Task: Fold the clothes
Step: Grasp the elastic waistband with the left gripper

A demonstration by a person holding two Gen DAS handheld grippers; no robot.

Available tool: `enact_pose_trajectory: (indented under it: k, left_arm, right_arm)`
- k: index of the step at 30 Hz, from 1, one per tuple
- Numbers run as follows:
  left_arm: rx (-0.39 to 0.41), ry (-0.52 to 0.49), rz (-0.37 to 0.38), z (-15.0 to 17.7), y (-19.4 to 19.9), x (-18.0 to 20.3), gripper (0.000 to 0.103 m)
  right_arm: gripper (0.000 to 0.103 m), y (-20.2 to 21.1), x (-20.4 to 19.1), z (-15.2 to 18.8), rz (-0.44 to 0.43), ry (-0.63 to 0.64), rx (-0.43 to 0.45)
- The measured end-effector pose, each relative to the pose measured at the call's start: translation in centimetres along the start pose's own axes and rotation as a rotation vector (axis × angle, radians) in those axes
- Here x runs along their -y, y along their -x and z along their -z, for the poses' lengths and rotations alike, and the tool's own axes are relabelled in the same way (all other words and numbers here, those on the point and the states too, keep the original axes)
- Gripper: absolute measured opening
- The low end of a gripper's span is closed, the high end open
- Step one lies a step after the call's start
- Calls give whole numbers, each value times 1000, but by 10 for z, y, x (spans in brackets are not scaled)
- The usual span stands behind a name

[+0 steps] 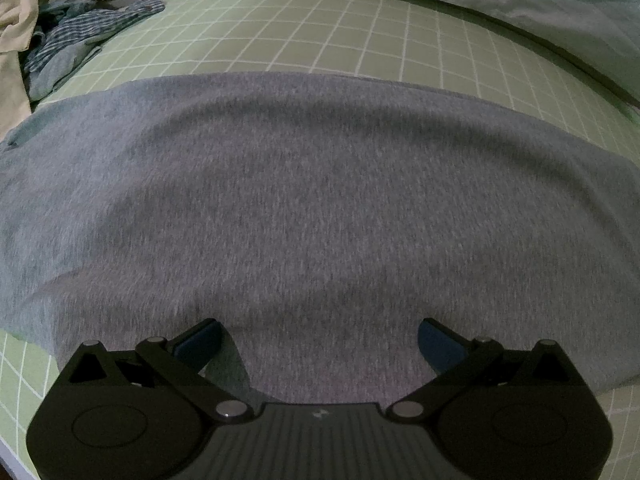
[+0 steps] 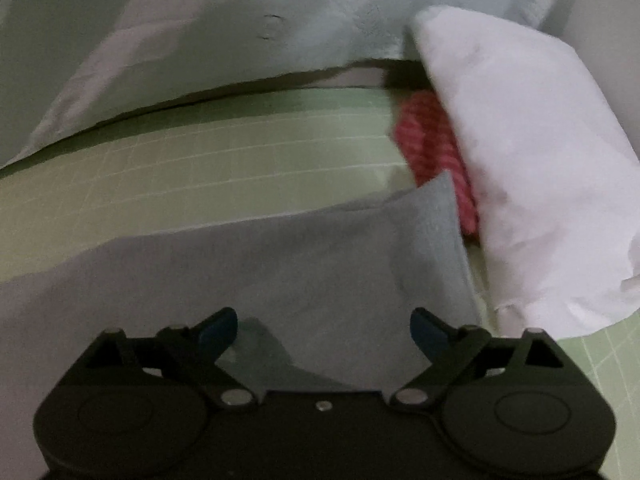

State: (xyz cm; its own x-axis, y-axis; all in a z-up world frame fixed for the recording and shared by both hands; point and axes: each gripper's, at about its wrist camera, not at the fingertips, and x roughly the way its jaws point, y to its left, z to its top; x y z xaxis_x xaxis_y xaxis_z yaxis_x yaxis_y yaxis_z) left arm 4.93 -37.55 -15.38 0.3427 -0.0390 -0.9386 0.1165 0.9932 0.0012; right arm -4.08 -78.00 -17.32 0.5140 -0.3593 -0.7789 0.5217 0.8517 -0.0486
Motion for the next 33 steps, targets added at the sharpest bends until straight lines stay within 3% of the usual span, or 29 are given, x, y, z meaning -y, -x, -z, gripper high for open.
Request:
enact_pose_trajectory:
  k: [5, 8, 11, 15, 19, 23, 28, 33]
  left_arm:
    - [19, 0, 52, 3, 4, -9, 103]
    - [37, 73, 125, 7, 13, -31, 103]
    - [123, 120, 188, 12, 36, -62, 103]
    - [241, 123, 106, 13, 66, -110, 103]
    - [294, 192, -6, 13, 78, -178, 103]
    - [295, 282, -70, 13, 71, -248, 103]
    - [273, 370, -93, 13, 55, -316, 103]
    - [245, 439, -41, 7, 33, -362, 103]
  right_arm:
    - [99, 42, -26, 36, -50, -14, -8]
    - [99, 69, -44, 57, -114, -54, -40]
    - [100, 95, -68, 73, -138, -41, -57]
    - [99, 126, -102, 85, -152, 15, -36]
    - [99, 146, -133, 89, -150, 38, -25]
    - [99, 158, -163, 93, -141, 40, -23]
    - [99, 168, -199, 99, -127, 49, -23]
    - [99, 171, -226, 98, -116, 34, -32]
